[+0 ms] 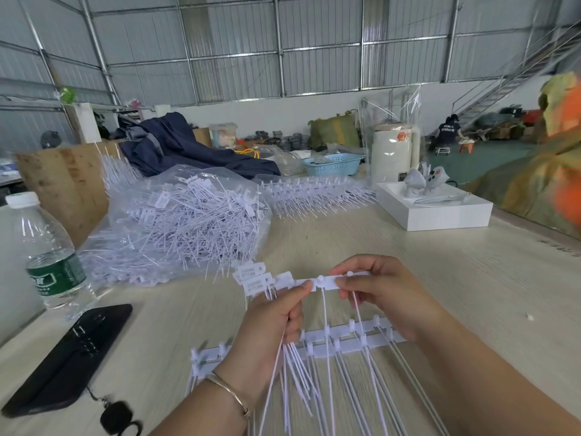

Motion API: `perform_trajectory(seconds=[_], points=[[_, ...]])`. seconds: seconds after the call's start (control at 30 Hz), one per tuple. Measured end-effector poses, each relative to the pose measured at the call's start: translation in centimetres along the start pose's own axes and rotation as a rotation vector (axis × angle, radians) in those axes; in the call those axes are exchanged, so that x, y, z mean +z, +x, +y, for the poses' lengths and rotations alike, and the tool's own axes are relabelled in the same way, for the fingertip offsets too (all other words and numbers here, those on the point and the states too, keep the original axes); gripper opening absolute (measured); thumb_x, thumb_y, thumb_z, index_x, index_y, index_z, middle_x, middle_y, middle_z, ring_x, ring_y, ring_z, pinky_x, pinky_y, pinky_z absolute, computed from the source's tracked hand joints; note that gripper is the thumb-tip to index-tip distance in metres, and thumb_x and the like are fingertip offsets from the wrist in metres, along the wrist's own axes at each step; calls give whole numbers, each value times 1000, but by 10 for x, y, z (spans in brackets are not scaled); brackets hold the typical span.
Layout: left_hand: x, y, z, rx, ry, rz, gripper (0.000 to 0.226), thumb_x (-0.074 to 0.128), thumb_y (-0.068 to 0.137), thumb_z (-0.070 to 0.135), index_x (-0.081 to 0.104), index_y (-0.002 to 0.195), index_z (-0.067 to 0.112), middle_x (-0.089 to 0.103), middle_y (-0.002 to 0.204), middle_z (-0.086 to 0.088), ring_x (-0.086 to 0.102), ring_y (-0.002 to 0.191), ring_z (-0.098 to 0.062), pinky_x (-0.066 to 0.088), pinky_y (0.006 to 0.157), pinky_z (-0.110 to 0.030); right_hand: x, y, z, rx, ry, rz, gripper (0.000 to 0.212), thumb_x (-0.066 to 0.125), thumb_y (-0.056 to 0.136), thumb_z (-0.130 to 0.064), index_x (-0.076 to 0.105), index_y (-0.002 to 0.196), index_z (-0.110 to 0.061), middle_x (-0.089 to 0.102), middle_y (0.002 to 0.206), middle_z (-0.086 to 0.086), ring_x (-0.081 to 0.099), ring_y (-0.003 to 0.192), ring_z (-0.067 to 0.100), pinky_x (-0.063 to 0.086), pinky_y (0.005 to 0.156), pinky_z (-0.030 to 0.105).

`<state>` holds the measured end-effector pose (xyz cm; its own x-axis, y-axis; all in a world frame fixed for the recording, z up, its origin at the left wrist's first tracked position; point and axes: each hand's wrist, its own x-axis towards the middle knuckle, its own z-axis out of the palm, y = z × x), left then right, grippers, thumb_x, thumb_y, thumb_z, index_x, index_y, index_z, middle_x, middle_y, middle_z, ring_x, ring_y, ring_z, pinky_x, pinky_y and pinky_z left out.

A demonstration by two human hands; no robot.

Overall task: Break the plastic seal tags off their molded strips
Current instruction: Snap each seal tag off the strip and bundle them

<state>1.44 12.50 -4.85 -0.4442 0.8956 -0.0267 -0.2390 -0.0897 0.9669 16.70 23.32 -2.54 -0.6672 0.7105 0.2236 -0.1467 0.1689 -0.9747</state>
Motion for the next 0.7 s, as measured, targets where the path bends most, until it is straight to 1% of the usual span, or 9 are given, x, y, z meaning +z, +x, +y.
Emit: perform_trajectory(seconds=[0.13, 0.2, 0.27, 0.33, 0.4, 0.43, 0.5, 0.6, 0.7], points=[[0, 1, 6, -42, -3, -54, 31, 72, 79, 14, 60, 51, 20, 28, 47, 5, 21, 35, -6, 16, 33, -15, -4, 2, -3, 22, -21, -8, 12, 66, 78, 6, 75, 83, -1, 54, 62, 14, 46, 55, 18, 37, 51, 22], [-1, -1, 9, -80, 11, -106, 23, 69, 80, 9, 64, 59, 17, 27, 46, 5, 20, 34, -6, 14, 32, -15, -6, 3, -4, 51, -13, -6, 11, 66, 72, 8, 73, 79, 3, 50, 53, 10, 39, 50, 17, 30, 51, 24], [0, -4, 13, -126, 41, -173, 15, 66, 81, 7, 61, 68, 13, 26, 46, 5, 18, 34, -6, 14, 32, -15, -5, 3, -7, 95, 28, -44, 13, 68, 58, 3, 70, 71, 8, 43, 48, 7, 32, 44, 15, 26, 46, 24], [-1, -5, 14, -165, 45, -204, 23, 63, 80, 6, 55, 61, 17, 23, 45, 5, 16, 34, -6, 13, 32, -15, -5, 0, -11, 117, 80, -74, 13, 64, 44, 1, 64, 57, 5, 37, 50, 9, 25, 38, 14, 22, 42, 18], [-5, -2, 17, -198, -16, -192, 27, 62, 74, 7, 43, 59, 21, 19, 44, 6, 14, 34, -6, 11, 32, -16, -8, -1, -13, 108, 180, -52, 9, 54, 38, -2, 58, 46, 0, 31, 60, 17, 21, 36, 12, 22, 41, 13], [-7, 0, 18, -203, -60, -190, 28, 63, 71, 8, 40, 61, 21, 18, 45, 7, 14, 33, -6, 11, 31, -16, -12, -1, -13, 103, 224, -23, 7, 52, 40, -3, 57, 44, -1, 27, 64, 20, 21, 37, 11, 22, 41, 14], [-8, 2, 19, -191, -136, -205, 27, 67, 69, 5, 43, 66, 18, 20, 50, 6, 18, 34, -4, 14, 30, -15, -19, 2, -10, 89, 241, 44, 9, 51, 48, -1, 60, 48, -3, 26, 67, 19, 24, 42, 12, 22, 47, 20], [-6, 2, 14, -168, -187, -212, 28, 70, 65, -1, 47, 69, 15, 26, 55, 5, 23, 36, -2, 16, 31, -13, -20, 3, -6, 93, 195, 64, 17, 48, 64, -1, 64, 62, -1, 39, 68, 14, 31, 51, 17, 24, 56, 31], [-2, 2, 10, -187, -170, -195, 29, 68, 76, 14, 41, 66, 19, 25, 55, 6, 21, 37, -3, 17, 30, -13, -16, 3, -4, 80, 163, 35, 23, 44, 70, -2, 67, 71, 1, 45, 73, 15, 33, 56, 18, 29, 58, 30]])
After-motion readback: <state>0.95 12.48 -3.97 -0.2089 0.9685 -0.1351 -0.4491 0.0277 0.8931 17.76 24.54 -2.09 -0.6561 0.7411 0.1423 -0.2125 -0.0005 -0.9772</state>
